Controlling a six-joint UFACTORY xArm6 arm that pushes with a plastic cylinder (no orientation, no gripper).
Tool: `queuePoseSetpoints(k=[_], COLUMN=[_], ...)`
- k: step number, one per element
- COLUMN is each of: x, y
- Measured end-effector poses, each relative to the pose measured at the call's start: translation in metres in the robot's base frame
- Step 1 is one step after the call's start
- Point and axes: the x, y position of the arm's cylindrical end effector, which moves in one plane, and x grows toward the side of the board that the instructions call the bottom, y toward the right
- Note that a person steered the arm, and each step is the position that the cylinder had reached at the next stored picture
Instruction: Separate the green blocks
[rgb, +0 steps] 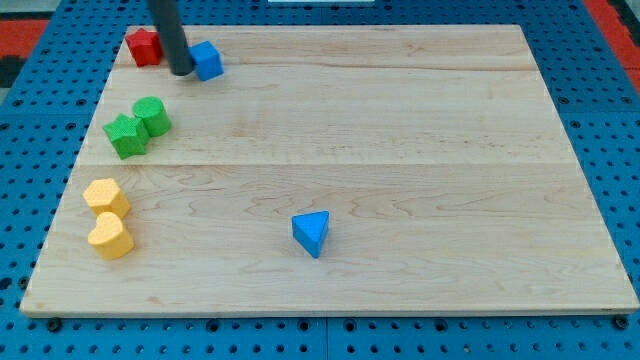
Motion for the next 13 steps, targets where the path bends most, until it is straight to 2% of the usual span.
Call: queuePoseSetpoints(k=[1,2,3,4,10,13], x=[-0.029,-0.036,-0.072,-0.084,-0.084,-0.085], y=[0.02,0.02,0.005,-0.006,-0.027,-0.081])
